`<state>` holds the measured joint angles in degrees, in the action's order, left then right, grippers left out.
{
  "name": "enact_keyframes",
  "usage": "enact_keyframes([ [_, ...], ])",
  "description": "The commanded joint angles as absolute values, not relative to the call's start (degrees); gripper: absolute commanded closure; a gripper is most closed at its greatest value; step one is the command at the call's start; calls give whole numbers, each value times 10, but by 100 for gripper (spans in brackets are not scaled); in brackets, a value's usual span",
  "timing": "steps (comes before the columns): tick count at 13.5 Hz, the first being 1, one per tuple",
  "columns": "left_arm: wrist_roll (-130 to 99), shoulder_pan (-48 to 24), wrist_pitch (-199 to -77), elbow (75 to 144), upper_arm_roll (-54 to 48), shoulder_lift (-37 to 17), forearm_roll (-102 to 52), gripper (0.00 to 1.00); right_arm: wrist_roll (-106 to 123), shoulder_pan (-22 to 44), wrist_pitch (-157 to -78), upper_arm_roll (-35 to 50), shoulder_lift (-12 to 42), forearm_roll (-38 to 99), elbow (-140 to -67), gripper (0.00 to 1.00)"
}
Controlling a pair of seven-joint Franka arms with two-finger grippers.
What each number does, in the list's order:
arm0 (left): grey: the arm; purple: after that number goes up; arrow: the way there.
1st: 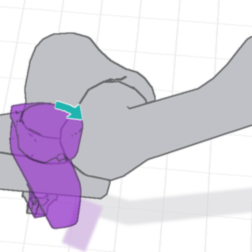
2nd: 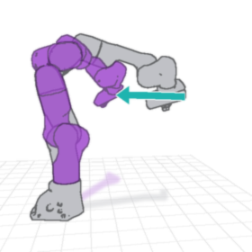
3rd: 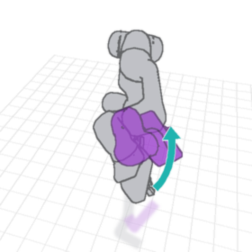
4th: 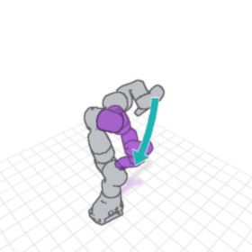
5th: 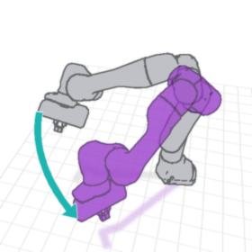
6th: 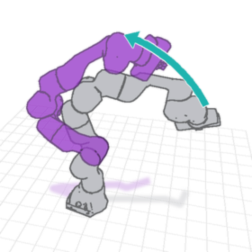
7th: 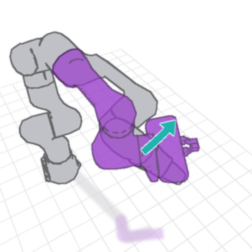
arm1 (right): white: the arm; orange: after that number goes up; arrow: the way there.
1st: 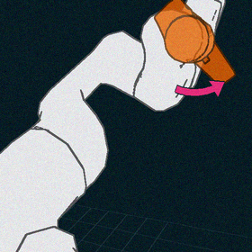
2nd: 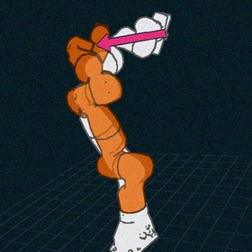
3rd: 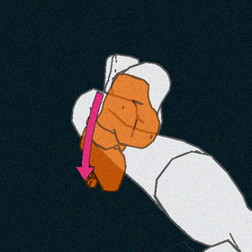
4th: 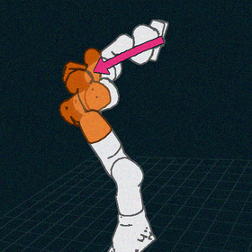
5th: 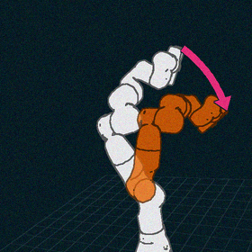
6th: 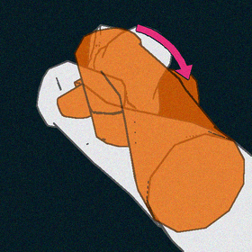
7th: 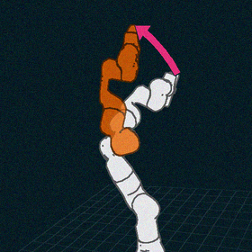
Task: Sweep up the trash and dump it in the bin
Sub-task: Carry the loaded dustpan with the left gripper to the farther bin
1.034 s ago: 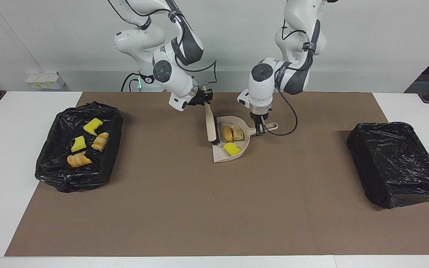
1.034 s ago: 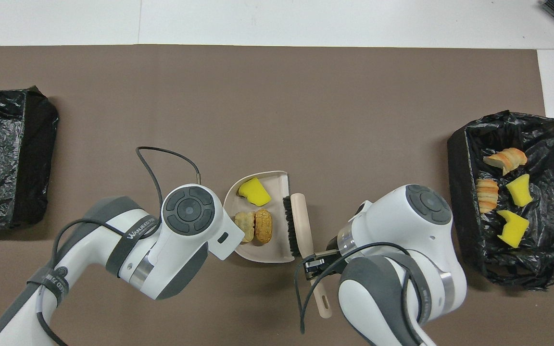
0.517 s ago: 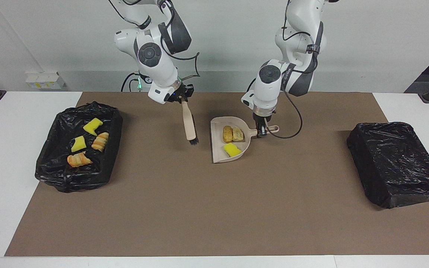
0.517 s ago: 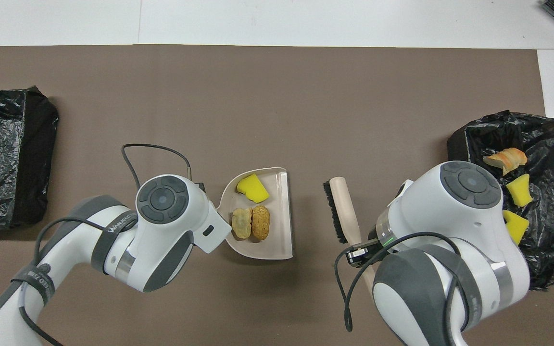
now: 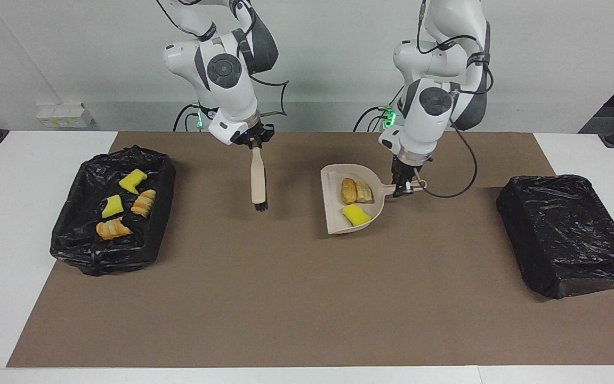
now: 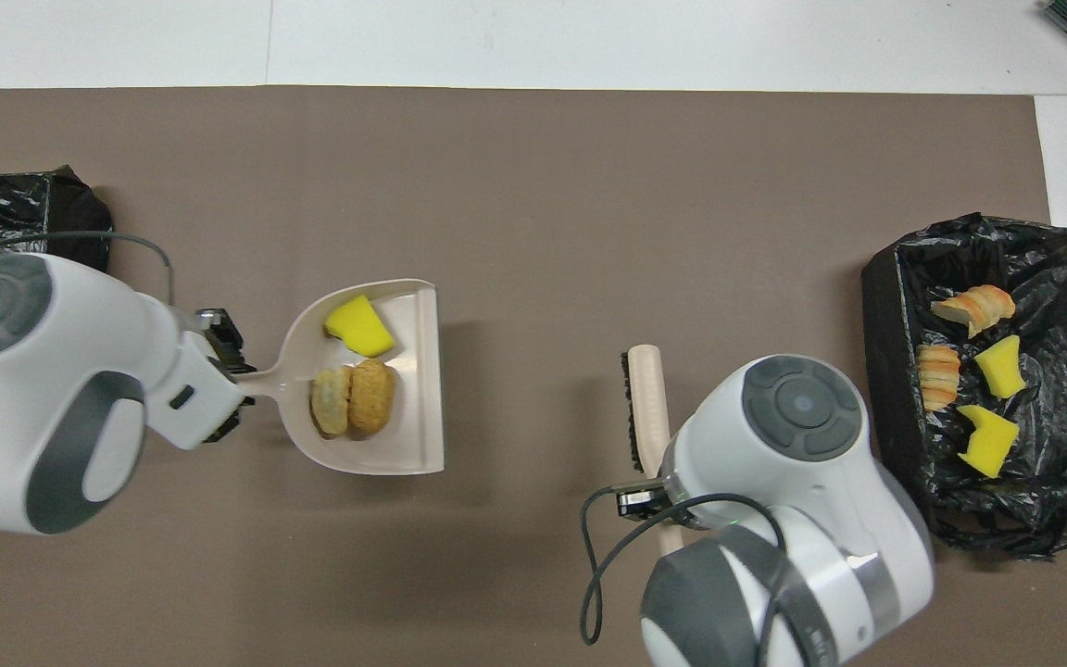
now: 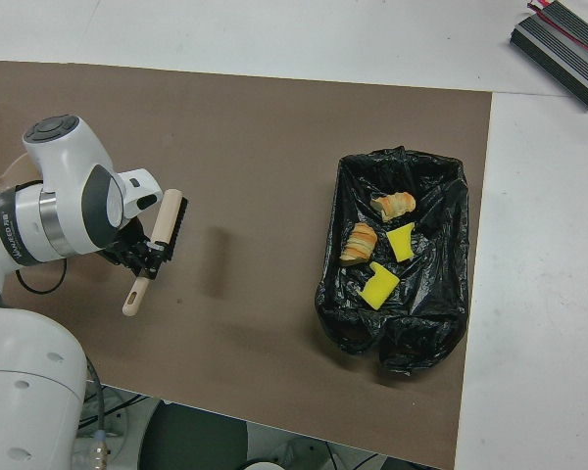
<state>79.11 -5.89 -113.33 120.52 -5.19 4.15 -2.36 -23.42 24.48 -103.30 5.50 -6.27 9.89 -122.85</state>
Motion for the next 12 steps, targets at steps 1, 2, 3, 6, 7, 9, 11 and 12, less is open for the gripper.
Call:
enact_keyframes([
  [1, 855, 38, -1089, 1151, -57, 41, -38, 100, -324, 319, -1078, 57, -41, 95, -1229, 100],
  [2, 867, 70, -1079, 1135, -57, 43, -38, 100, -353, 342, -1083, 57, -31, 96, -1223, 100],
  [3, 892, 96, -1065, 1116, -57, 39, -38, 100, -379, 370, -1093, 57, -25, 97, -1222, 100],
  [6, 969, 189, -1053, 1054, -57, 12, -36, 100, -444, 437, -1138, 57, 9, 111, -1220, 100],
  [7, 995, 214, -1053, 1030, -57, -2, -31, 100, -456, 460, -1156, 57, 24, 111, -1217, 100],
  [9, 1031, 237, -1054, 978, -55, -30, 3, 100, -479, 502, -1185, 57, 45, 109, -1218, 100],
  [11, 1055, 259, -1063, 949, -54, -60, 55, 100, -478, 507, -1185, 57, 47, 108, -1223, 100],
  [12, 1070, 271, -1062, 922, -54, -83, 67, 100, -481, 508, -1185, 57, 47, 108, -1223, 100],
])
